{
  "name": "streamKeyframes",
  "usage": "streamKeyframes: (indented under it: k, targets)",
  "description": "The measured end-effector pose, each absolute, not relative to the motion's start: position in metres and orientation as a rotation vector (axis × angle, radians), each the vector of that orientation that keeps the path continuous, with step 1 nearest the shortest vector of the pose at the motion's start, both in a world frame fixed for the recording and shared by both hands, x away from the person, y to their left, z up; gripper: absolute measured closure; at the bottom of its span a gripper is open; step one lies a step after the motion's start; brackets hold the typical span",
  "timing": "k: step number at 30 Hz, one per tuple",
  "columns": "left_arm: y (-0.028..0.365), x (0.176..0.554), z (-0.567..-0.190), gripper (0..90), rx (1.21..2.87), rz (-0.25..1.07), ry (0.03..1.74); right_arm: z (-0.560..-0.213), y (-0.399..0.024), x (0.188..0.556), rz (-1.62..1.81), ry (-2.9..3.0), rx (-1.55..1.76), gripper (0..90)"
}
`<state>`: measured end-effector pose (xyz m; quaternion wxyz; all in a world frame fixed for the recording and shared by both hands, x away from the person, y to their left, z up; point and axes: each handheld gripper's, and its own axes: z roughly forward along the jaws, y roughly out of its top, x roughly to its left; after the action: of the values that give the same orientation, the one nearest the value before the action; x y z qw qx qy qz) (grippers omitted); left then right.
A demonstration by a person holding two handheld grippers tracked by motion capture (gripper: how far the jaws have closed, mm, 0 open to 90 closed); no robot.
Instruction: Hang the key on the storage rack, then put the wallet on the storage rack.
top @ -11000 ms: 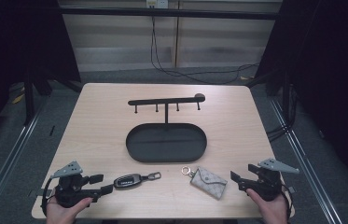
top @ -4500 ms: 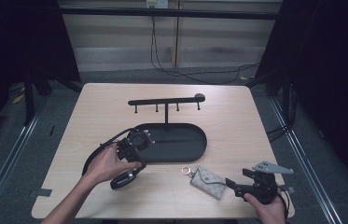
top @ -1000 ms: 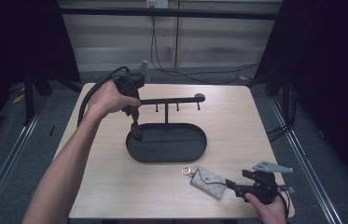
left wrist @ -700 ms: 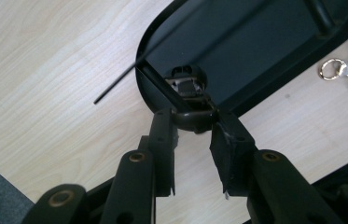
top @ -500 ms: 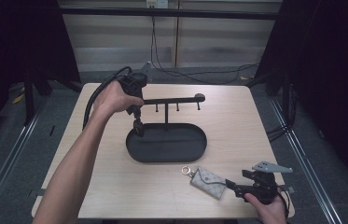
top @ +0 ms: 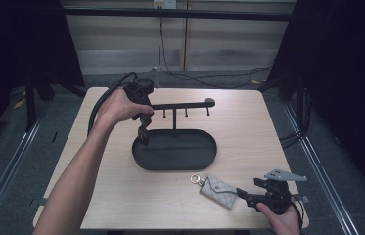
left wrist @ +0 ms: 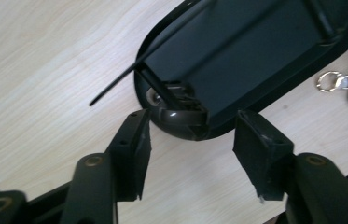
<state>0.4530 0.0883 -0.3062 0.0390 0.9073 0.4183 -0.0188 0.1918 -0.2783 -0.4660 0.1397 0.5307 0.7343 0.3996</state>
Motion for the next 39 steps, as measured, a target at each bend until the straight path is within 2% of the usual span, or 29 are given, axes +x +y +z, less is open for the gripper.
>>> streamKeyframes:
  k: [5,16,22,26,28,39]
  targets:
    - [0.093,0.451,-0.302,38.1,2.764,-0.057,1.279,-0.466,-0.278,0.193,1.154,2.123,1.541,17.2]
    - [0.108,0.435,-0.3,29.9,2.739,-0.063,1.24,-0.466,-0.278,0.193,1.151,2.116,1.548,17.2]
    - [0.114,0.424,-0.301,25.9,2.711,-0.017,1.207,-0.466,-0.278,0.192,1.15,2.112,1.548,17.2]
    - [0.118,0.414,-0.302,23.1,2.701,-0.004,1.109,-0.467,-0.278,0.194,1.149,2.113,1.556,17.2]
    - [0.122,0.41,-0.304,18.8,2.687,-0.019,1.081,-0.467,-0.278,0.194,1.143,2.116,1.557,17.2]
    - [0.15,0.392,-0.331,20.4,2.636,-0.005,1.032,-0.467,-0.277,0.195,1.14,2.11,1.558,17.2]
